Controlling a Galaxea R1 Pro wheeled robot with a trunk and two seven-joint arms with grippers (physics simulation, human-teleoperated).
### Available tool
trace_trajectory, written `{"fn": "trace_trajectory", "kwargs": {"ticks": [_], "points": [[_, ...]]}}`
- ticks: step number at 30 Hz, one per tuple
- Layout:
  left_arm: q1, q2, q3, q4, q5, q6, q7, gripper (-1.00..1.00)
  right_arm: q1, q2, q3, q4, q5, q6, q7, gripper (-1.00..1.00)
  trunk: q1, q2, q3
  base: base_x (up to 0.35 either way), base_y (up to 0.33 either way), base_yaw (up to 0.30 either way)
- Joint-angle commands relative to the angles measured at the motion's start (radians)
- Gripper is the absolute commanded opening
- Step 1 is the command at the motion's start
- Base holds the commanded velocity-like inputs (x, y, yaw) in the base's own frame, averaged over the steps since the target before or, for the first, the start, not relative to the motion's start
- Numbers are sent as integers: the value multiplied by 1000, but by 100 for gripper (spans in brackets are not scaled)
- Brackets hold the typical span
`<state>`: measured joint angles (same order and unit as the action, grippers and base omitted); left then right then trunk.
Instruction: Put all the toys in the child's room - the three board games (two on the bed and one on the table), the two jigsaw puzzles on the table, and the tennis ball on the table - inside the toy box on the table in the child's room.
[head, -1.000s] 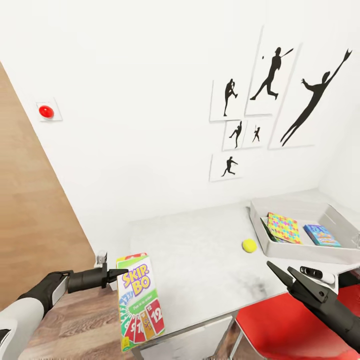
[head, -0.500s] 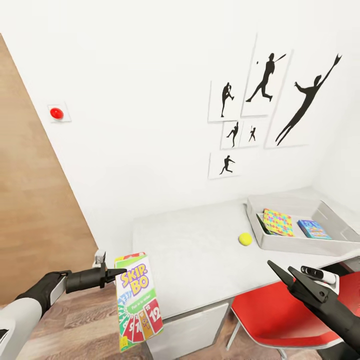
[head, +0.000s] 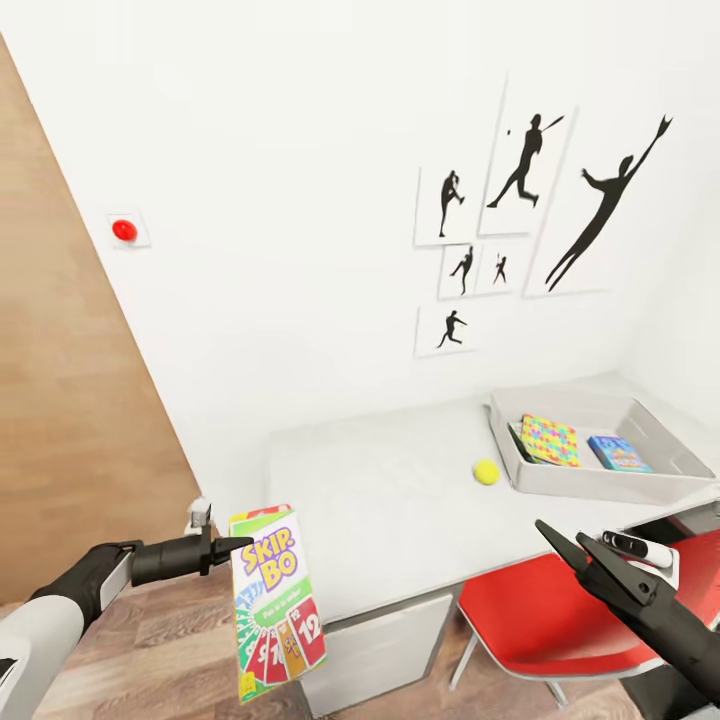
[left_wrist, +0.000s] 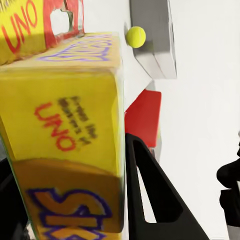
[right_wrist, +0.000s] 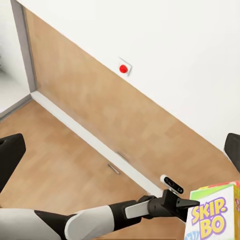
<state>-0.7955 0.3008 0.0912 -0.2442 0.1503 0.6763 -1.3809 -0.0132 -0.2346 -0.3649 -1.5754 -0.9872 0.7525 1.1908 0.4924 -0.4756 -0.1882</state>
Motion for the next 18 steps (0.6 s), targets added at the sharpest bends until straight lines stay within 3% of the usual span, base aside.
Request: {"fn": "trace_trajectory", "kwargs": {"ticks": [1,11,14,18], "points": [[-1,0,2,-1,0,10,-3,-100,-1,-1,0,0,-4,7,0,100,-4,6,1,-275,0,0],[-4,0,2,-25,0,12,-4,-100,-1,-2,-4,3,-2,3,-3,100,-42,76,33,-67,0,-6],[-5,-1,0,-57,1,19,-10,-100,-1,-3,-5,15,6,-18,-3,100,-42,76,33,-3,0,-11],[-10,-11,0,-153,-1,97,-68,-100,-1,-15,-16,49,31,-57,-12,100,-42,76,33,-1,0,-3]]}}
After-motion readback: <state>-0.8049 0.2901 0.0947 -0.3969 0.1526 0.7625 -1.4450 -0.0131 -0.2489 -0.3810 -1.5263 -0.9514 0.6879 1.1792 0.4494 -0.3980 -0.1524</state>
